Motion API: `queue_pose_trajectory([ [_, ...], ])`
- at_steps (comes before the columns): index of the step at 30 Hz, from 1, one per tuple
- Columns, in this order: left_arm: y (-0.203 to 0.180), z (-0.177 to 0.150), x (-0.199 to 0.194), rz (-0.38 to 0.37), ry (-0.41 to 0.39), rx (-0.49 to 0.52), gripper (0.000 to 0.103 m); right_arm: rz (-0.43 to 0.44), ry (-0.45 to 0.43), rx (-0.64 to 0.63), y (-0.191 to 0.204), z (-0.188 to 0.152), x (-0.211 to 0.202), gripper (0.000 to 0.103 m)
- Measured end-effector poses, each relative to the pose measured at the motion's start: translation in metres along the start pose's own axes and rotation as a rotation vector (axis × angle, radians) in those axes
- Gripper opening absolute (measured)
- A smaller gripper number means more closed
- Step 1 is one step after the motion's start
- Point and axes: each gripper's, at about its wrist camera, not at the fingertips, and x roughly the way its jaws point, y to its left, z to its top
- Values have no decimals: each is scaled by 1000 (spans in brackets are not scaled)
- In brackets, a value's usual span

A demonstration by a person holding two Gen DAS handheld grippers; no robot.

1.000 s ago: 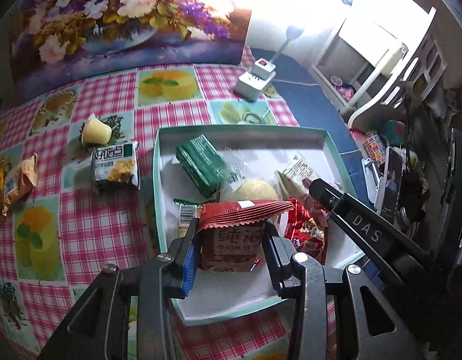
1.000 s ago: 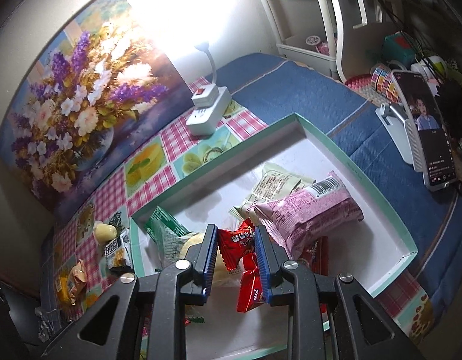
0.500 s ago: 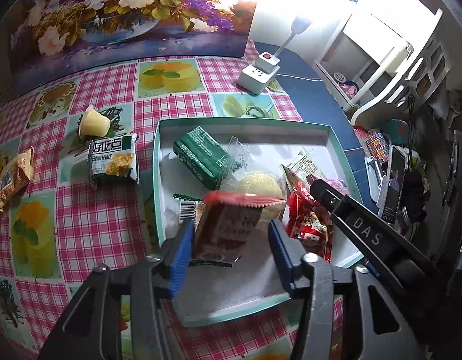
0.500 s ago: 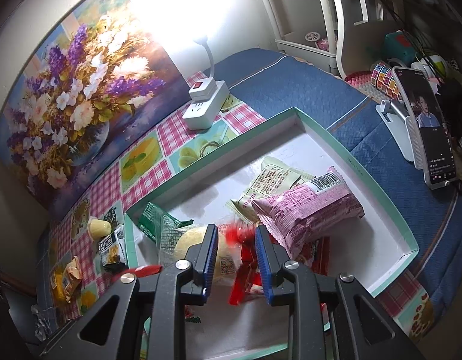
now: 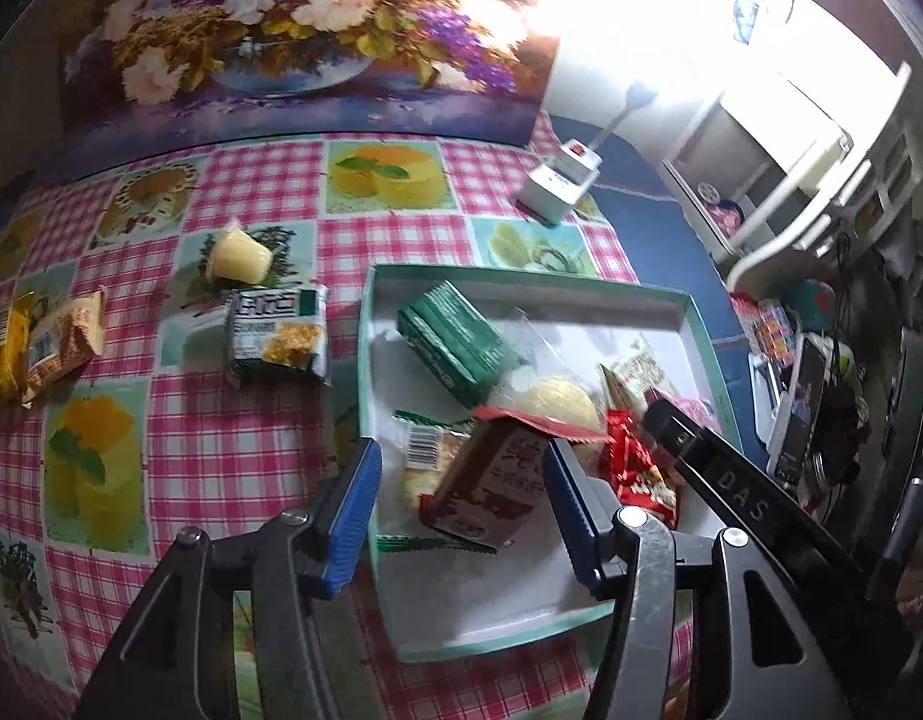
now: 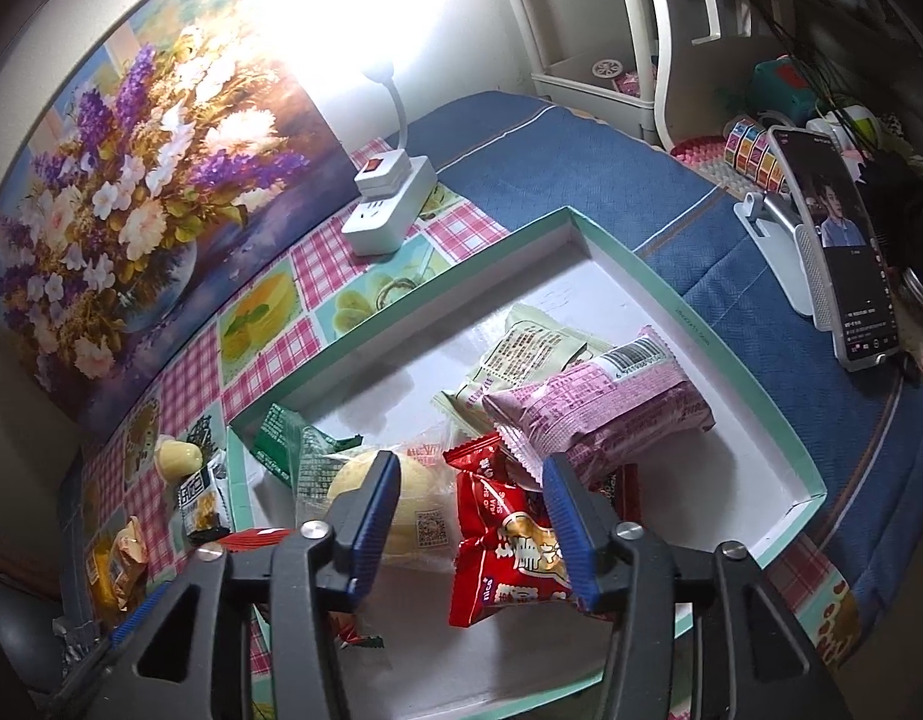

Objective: Organize snacks
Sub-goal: 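Open the left tool to drop the biscuit box while the right tool drops the candy into the tray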

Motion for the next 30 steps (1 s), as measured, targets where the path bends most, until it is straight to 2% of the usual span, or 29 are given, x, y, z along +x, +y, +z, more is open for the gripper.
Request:
queue_pose_trajectory([
  [2, 5, 1, -2, 15, -14, -21, 62, -5, 0, -4, 1, 0, 1, 66],
  [3, 9, 2, -3, 31, -23, -37, 74, -3, 4, -10, 1, 0, 2, 69],
  [5, 18, 4, -5, 69, -42, -72, 85, 5, 12, -21, 3, -1, 4, 72],
  [10, 46, 6, -5, 167, -72, -172, 86, 25, 22, -70, 13, -4, 8, 80],
  [12, 57, 6, -6, 204, -78, -211, 94, 29, 20, -92, 17, -5, 8, 84],
  [20, 102, 5, -17, 299, -134, -336, 95, 29, 1, -143, 27, -8, 6, 89],
  [22, 110, 6, -20, 320, -144, -353, 95, 22, -10, -140, 26, -7, 5, 103],
  [30, 135, 6, -24, 353, -156, -424, 95, -3, -61, -131, 24, -5, -3, 103],
])
